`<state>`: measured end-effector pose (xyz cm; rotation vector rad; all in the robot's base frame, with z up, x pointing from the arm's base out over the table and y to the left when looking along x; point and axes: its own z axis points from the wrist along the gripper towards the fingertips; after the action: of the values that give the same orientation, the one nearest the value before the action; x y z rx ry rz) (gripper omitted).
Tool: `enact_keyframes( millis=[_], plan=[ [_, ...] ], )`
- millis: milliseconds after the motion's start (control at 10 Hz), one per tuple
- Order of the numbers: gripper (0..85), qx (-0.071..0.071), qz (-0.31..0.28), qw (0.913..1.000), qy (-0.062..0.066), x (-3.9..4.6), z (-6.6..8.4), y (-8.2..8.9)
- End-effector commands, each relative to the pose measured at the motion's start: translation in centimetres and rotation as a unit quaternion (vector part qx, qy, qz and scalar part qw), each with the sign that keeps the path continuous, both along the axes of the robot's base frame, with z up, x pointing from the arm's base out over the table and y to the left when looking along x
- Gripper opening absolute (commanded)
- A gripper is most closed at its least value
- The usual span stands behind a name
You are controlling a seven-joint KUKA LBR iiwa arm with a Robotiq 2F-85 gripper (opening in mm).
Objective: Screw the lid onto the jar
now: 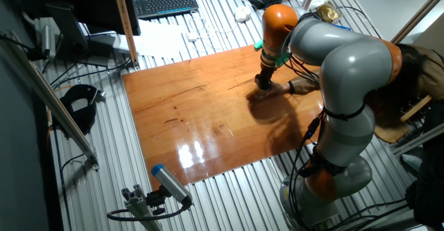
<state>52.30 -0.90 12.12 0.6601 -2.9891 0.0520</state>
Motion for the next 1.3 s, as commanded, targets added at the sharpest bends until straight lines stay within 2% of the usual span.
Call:
enact_keyframes(
  millis=[0,100,200,600,700,1000,1200],
  plan=[
    [51.0,0.000,0.001,1.0000,0.000,-0.02,-0.05,0.04],
    [51.0,0.002,-0.003,1.0000,0.002,-0.02,-0.07,0.04],
    [34.0,0.006,-0.008,0.9999,0.003,-0.02,-0.08,0.02],
    [34.0,0.007,-0.036,0.9993,-0.005,-0.01,-0.08,0.02],
    [34.0,0.013,-0.052,0.9985,-0.005,0.00,-0.08,-0.01],
    [34.0,0.015,-0.097,0.9951,-0.012,-0.01,-0.14,0.02],
    [34.0,0.021,-0.107,0.9940,-0.013,-0.01,-0.21,0.00]
  ],
)
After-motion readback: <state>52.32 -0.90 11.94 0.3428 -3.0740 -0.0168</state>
